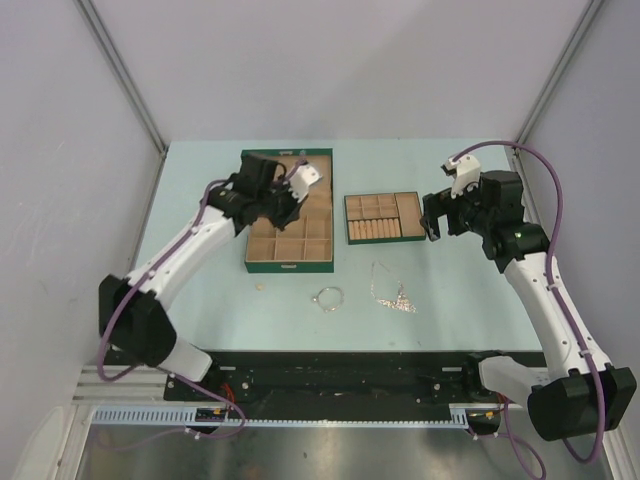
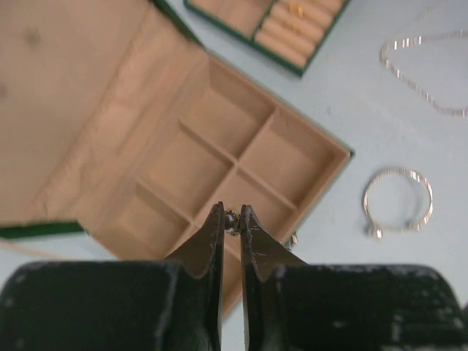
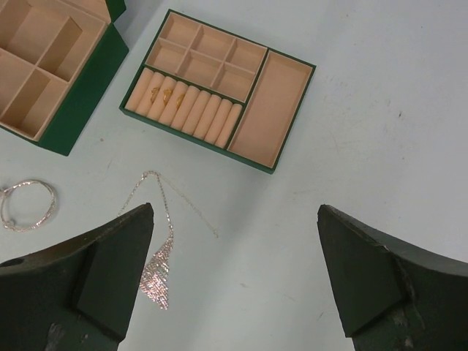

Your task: Organize the mixed jewelry

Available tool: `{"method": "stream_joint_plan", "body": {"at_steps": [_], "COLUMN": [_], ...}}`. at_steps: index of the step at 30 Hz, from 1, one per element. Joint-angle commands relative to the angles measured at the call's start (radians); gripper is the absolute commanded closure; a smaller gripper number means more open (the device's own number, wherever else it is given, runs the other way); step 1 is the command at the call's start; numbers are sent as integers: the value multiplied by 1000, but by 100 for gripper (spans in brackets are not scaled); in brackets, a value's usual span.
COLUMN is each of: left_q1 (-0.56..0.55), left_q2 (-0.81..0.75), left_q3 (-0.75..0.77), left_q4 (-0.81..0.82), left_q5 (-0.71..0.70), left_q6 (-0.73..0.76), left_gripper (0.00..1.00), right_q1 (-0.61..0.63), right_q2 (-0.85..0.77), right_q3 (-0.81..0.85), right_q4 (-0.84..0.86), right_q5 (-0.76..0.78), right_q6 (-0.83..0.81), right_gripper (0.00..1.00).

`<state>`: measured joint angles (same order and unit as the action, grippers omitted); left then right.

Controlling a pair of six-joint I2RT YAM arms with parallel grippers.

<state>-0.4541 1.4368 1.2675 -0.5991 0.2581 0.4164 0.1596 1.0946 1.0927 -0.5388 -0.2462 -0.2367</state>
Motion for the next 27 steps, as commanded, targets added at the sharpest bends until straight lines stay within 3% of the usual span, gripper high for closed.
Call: {"method": "stream_joint_plan", "body": {"at_steps": [1, 11, 17, 27], "left_q1": [-64, -144, -181, -221], "left_q2": [202, 595, 766, 898], "left_q3": [231, 692, 892, 935], "left_q4": [12, 2, -28, 102], "left_q5": [-16, 0, 1, -123], "left_q6": [-53, -76, -77, -65], "left_gripper": [100, 100, 100, 100], "right_q1": [-14, -54, -75, -88], "right_q2": [5, -38, -29, -24], "right_q3": [-22, -65, -103, -129], "right_q4": [65, 60, 54, 65], "right_q5": [24, 48, 25, -2], "right_q6": [11, 2, 2, 2], "right_gripper": [0, 0, 0, 0]}}
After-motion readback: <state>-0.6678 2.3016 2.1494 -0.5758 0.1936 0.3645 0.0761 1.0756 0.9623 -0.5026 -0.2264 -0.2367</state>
